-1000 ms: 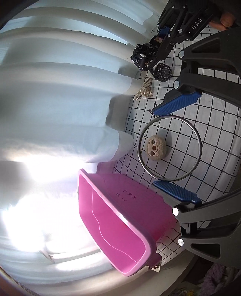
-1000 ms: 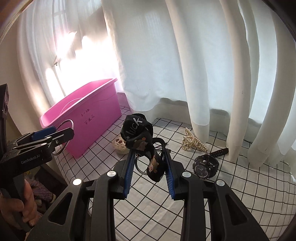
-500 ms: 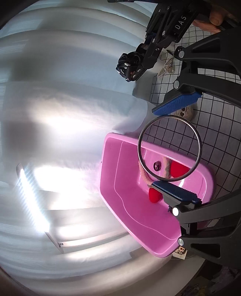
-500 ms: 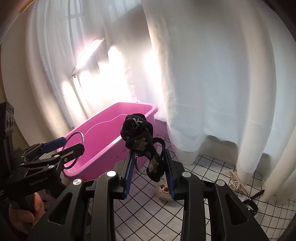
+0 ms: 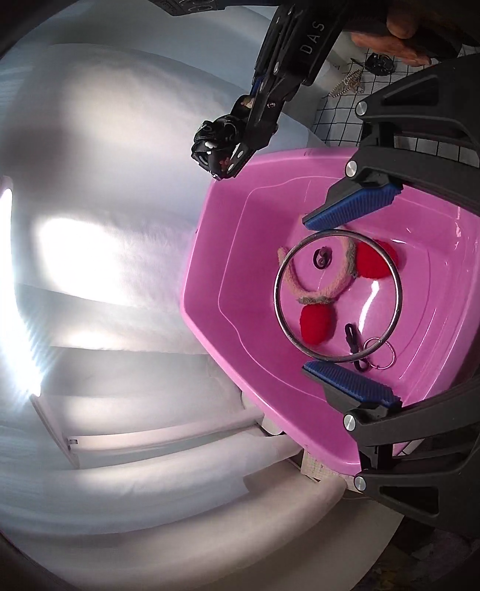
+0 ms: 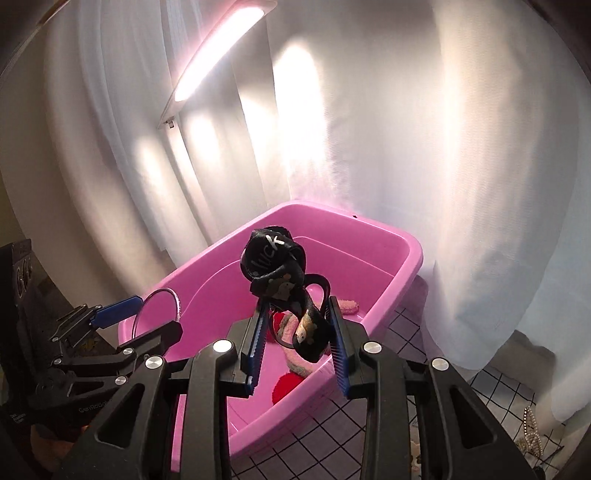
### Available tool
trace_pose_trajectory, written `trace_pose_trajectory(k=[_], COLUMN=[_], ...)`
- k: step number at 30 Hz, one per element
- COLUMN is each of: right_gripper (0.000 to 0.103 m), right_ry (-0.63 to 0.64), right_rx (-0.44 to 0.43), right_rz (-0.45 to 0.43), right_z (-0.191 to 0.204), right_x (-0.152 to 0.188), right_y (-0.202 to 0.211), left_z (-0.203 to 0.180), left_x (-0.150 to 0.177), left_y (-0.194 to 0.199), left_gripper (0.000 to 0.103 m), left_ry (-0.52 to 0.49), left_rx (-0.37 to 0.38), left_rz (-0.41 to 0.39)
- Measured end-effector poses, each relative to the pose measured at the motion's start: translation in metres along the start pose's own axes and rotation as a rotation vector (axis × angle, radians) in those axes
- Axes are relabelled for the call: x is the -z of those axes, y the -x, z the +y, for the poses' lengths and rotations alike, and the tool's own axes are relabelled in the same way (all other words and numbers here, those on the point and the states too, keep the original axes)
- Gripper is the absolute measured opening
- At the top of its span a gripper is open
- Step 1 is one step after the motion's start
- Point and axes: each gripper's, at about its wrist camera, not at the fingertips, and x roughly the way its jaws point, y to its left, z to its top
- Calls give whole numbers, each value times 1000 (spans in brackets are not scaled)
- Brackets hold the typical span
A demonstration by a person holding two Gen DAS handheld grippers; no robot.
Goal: Organize jewelry
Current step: 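Open the left tool to drop the ring while the right tool releases the bracelet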
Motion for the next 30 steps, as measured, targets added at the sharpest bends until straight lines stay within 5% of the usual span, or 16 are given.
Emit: trace_pose_trajectory(k=[13, 19, 27, 30], right_gripper=[31, 31, 63, 63], right_ry=[58, 38, 43, 36], right_rx=[0, 27, 55, 53], right_rz=[277, 312, 294, 290], right_z=[13, 5, 3, 2], right_x=[-16, -11, -17, -18], right_y=[-104, -118, -120, -119], left_z=[30, 33, 39, 40], left_x=[4, 6, 4, 5], left_y=[-47, -56, -56, -56], left_gripper=[71, 72, 95, 95], left_ry=[57, 59, 67, 69], left_rx=[-24, -40, -74, -75], left_rz=[137, 168, 167, 176])
